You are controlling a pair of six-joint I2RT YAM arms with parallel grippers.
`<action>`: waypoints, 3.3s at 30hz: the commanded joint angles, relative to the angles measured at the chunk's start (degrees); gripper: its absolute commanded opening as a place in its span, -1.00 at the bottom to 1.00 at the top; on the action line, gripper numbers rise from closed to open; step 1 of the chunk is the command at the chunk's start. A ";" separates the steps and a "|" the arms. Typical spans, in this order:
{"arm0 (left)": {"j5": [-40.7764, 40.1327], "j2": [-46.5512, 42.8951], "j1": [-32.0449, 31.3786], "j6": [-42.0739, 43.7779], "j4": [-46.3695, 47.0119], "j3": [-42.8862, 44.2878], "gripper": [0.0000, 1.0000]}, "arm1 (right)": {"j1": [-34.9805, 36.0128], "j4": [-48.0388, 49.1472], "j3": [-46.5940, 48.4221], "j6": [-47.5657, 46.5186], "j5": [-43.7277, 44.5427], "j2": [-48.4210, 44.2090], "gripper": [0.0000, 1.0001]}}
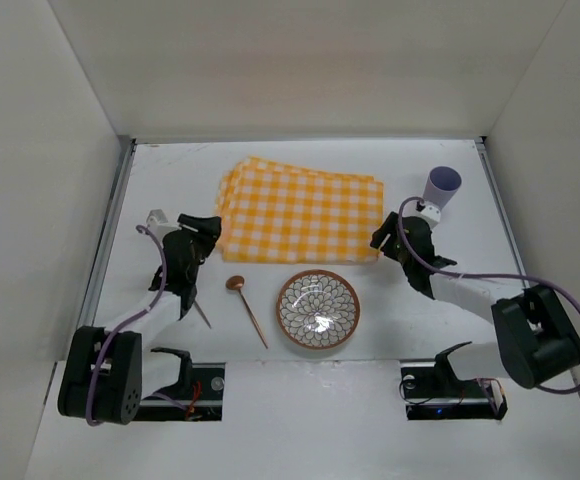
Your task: Set the dinner table for one person
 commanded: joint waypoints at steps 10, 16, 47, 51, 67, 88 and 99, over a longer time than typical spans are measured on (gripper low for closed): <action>-12.41 11.87 -7.21 9.64 -18.09 9.71 -0.28 | -4.12 -3.17 3.91 12.37 -12.86 9.83 -0.48; -12.23 15.30 -8.00 9.11 -19.15 8.74 -0.82 | -6.33 -2.72 5.23 12.99 -13.93 10.54 -0.74; -16.63 -8.61 -19.26 10.77 -35.50 3.64 -0.29 | -12.04 -3.42 -0.75 9.83 -9.62 -0.79 0.13; -14.35 -2.82 -19.26 14.28 -34.09 7.15 -0.12 | -11.26 -6.14 -3.46 9.91 -6.28 -7.81 0.17; -13.46 16.00 -18.20 16.58 -25.92 13.48 -0.58 | -3.43 6.15 -3.91 21.42 -13.13 7.45 -0.07; -12.76 3.61 -21.27 13.77 -27.76 2.41 -0.94 | 2.81 -0.96 -8.74 22.92 -5.23 -1.14 -0.73; -13.73 -4.38 -20.93 11.92 -29.87 2.06 -0.57 | 3.07 -4.48 -7.26 21.17 -2.94 -3.44 -0.04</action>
